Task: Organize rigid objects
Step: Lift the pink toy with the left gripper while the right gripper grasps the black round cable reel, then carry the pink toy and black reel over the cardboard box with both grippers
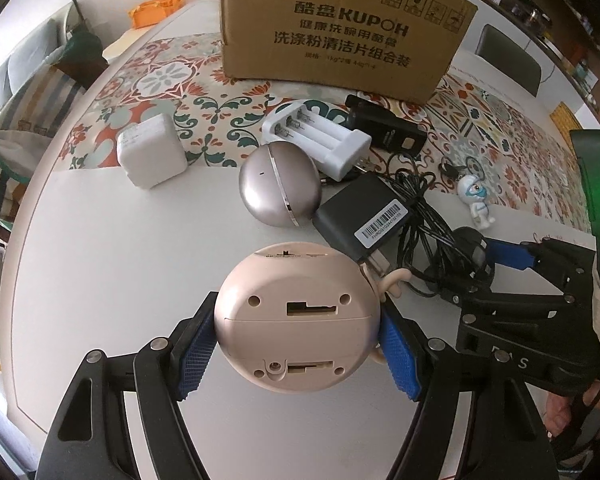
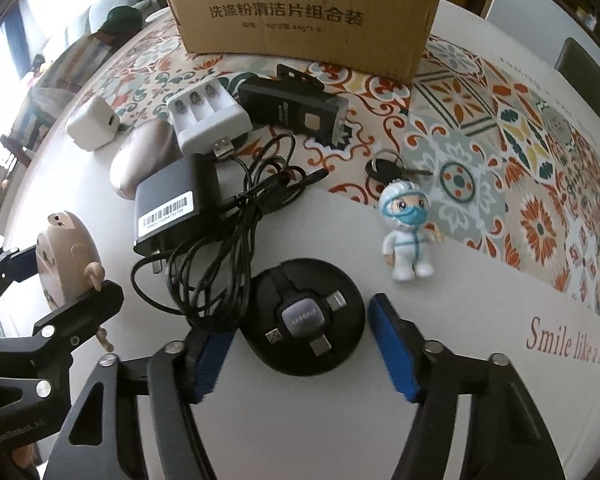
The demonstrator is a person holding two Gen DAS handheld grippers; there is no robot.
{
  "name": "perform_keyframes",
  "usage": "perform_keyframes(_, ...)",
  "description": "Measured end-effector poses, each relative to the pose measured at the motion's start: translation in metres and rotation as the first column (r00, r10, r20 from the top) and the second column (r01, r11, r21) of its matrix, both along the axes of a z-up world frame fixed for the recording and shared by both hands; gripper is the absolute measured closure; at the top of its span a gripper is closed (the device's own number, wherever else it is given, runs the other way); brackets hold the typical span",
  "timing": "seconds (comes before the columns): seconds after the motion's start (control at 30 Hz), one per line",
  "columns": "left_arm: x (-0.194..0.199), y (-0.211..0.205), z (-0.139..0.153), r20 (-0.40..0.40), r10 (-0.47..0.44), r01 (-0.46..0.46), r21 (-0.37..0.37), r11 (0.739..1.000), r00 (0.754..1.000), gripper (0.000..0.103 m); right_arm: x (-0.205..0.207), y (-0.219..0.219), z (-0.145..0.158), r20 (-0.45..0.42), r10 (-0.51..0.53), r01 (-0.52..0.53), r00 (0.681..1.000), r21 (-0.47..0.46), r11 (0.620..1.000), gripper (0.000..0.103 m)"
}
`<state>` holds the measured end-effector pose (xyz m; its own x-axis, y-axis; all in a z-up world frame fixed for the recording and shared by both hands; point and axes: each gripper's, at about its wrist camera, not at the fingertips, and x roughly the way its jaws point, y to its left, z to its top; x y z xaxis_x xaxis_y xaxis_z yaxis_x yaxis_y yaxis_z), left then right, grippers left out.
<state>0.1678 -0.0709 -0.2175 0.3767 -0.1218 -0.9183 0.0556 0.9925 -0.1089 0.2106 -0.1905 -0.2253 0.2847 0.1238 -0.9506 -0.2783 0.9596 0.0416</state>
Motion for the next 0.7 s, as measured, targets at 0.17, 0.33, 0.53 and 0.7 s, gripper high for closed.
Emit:
perform_keyframes(0.17, 0.0, 0.0, 0.003, 0.01, -0.012, 0.012, -0.003, 1.0, 1.0, 0.029, -0.001, -0.002, 0.0, -0.014, -0.01, 0.01, 1.0, 0.013, 1.0, 0.042)
perform_keyframes(0.33, -0.001, 0.001, 0.011, 0.026, -0.04, 0.04, -0.013, 0.999, 0.999, 0.029, -0.016, -0.014, 0.008, -0.027, -0.04, 0.041, 0.999, 0.028, 0.999, 0.042)
perform_keyframes(0.53, -0.001, -0.001, 0.02, 0.04, -0.087, 0.088, -0.029, 0.996, 0.995, 0.029, -0.033, -0.022, 0.02, -0.033, -0.106, 0.107, 0.994, 0.038, 0.993, 0.042)
perform_keyframes(0.7, 0.0, 0.001, 0.032, 0.063, -0.121, 0.124, -0.039, 0.992, 0.991, 0.029, -0.043, -0.027, 0.041, 0.005, -0.167, 0.166, 0.986, 0.052, 0.985, 0.042)
